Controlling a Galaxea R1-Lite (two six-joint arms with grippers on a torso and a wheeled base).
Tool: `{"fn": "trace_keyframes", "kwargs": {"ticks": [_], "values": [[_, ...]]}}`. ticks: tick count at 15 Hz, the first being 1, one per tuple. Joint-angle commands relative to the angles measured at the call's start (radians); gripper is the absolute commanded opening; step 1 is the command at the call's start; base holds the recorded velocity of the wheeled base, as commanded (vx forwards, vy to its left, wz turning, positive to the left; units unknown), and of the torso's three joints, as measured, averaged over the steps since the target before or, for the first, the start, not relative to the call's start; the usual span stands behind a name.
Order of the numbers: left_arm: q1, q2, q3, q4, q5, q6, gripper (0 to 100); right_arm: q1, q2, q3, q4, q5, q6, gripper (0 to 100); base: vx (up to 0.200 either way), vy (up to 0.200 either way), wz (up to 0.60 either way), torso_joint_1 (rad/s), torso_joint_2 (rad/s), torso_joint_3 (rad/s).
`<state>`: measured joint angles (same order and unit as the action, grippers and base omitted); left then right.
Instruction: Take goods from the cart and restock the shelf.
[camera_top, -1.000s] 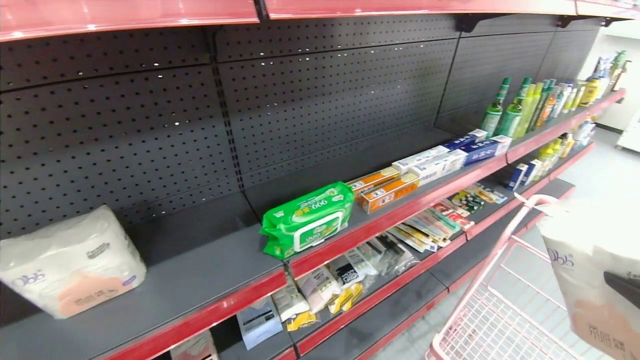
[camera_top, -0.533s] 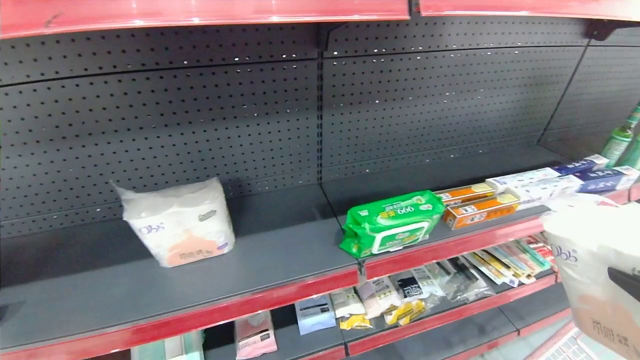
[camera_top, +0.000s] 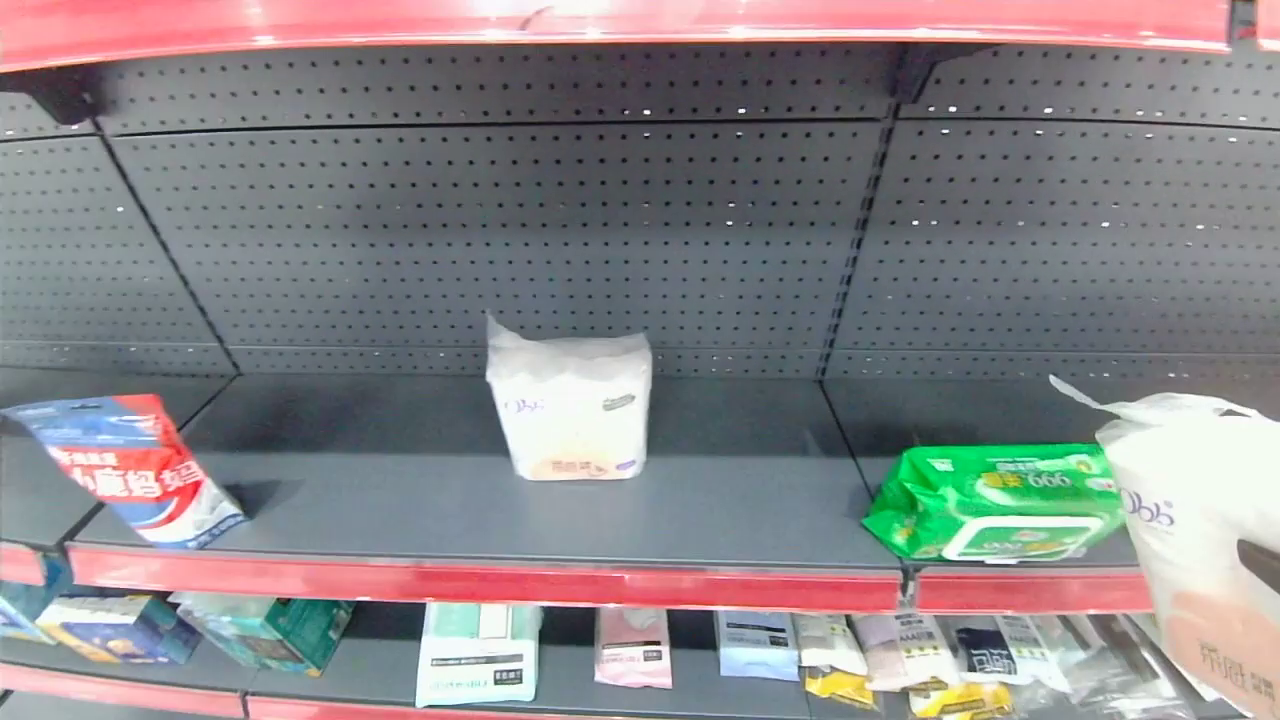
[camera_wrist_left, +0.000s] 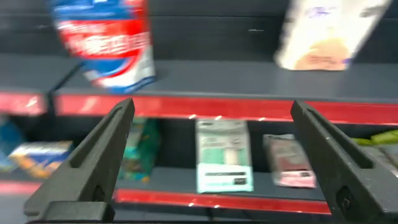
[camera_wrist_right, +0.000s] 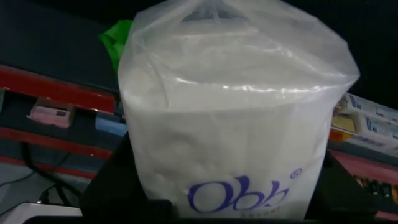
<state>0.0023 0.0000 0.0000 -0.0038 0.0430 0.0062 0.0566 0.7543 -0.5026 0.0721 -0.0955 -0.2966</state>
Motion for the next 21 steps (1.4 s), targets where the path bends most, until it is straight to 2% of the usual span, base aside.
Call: {"fn": "trace_keyframes", "kwargs": {"ticks": [1,14,16,19,21], "values": [[0.001,0.000,0.000,0.001,0.000,0.000,100,0.000,-0.042,0.015,0.002,-0.006,-0.003,0,0.000,0.000,0.60,-0.002,0.01,0.002],[-0.001,0.000,0.000,0.001,0.002,-0.003,100,-0.024,-0.219,0.124,-0.002,-0.030,0.001,0,0.000,0.000,0.00,0.000,0.00,0.000],[0.001,0.000,0.000,-0.001,0.002,-0.003,100,-0.061,-0.220,0.125,-0.002,-0.032,0.007,0,0.000,0.000,0.00,0.000,0.00,0.000],[0.001,0.000,0.000,0.001,0.000,-0.002,100,-0.277,-0.194,0.133,0.002,-0.029,0.053,0,0.000,0.000,0.00,0.000,0.00,0.000],[0.001,0.000,0.000,-0.001,0.000,-0.002,100,-0.337,-0.200,0.162,-0.002,-0.026,0.062,0,0.000,0.000,0.00,0.000,0.00,0.000]]}}
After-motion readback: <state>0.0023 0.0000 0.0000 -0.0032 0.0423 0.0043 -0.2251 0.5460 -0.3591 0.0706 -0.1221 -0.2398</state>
